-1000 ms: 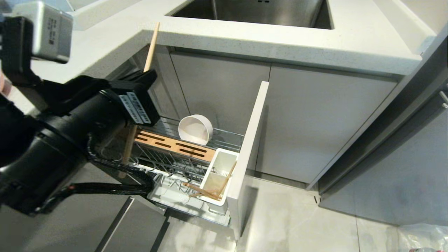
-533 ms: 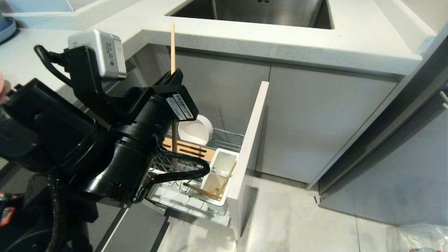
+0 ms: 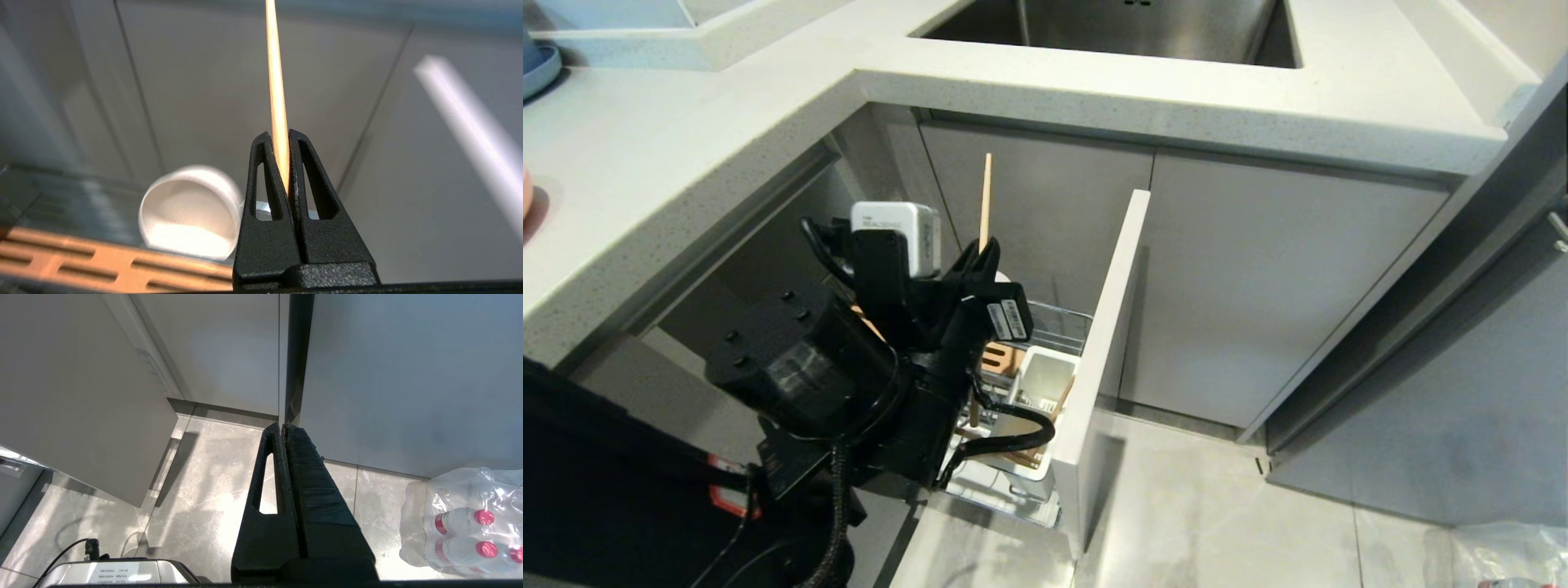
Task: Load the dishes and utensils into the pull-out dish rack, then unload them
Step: Pick up the chopsticks and place it in the cupboard
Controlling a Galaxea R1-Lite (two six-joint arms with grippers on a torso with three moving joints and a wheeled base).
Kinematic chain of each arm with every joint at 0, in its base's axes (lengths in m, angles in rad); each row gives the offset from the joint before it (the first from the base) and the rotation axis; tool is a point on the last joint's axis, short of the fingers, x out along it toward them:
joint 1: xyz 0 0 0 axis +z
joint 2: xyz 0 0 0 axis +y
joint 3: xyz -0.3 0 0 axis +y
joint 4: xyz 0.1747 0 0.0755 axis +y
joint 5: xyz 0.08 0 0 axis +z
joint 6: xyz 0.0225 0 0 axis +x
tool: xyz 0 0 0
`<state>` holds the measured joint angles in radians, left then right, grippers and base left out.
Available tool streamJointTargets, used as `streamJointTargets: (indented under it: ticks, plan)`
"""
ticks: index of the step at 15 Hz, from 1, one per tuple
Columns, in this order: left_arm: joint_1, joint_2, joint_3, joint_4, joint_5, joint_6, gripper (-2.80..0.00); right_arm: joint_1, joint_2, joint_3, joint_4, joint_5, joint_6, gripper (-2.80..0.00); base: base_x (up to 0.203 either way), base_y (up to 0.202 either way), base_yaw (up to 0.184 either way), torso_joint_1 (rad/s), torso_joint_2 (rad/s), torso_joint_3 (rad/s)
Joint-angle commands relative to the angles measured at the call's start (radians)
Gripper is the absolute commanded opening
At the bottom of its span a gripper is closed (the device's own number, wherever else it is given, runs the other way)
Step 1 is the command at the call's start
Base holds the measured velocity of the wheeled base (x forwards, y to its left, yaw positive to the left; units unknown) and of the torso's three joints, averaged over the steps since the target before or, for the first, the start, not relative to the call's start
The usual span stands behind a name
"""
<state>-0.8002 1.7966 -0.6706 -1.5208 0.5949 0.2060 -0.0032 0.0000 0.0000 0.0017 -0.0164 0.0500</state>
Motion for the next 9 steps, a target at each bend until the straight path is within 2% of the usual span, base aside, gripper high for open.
streamJointTargets:
  ticks: [1,2,4,5,9]
  plan:
    - [0.027,0.076,0.004,-0.009,0.003,-0.002,-2.8,0.0,0.0,0.002,0.0,0.0,0.001,-2.8,0.0,0.0,0.0,0.0,0.0,0.0]
    - [0.042,0.092,0.002,-0.009,0.002,-0.015,-2.8,0.0,0.0,0.002,0.0,0.0,0.001,-2.8,0.0,0.0,0.0,0.0,0.0,0.0]
    - [0.066,0.127,-0.001,-0.009,-0.024,-0.094,-2.8,0.0,0.0,0.002,0.0,0.0,0.001,-2.8,0.0,0.0,0.0,0.0,0.0,0.0]
    - [0.07,0.15,-0.001,-0.009,-0.037,-0.108,-2.8,0.0,0.0,0.002,0.0,0.0,0.001,-2.8,0.0,0.0,0.0,0.0,0.0,0.0]
    - [0.07,0.149,-0.005,-0.009,-0.046,-0.107,-2.8,0.0,0.0,0.002,0.0,0.0,0.001,-2.8,0.0,0.0,0.0,0.0,0.0,0.0]
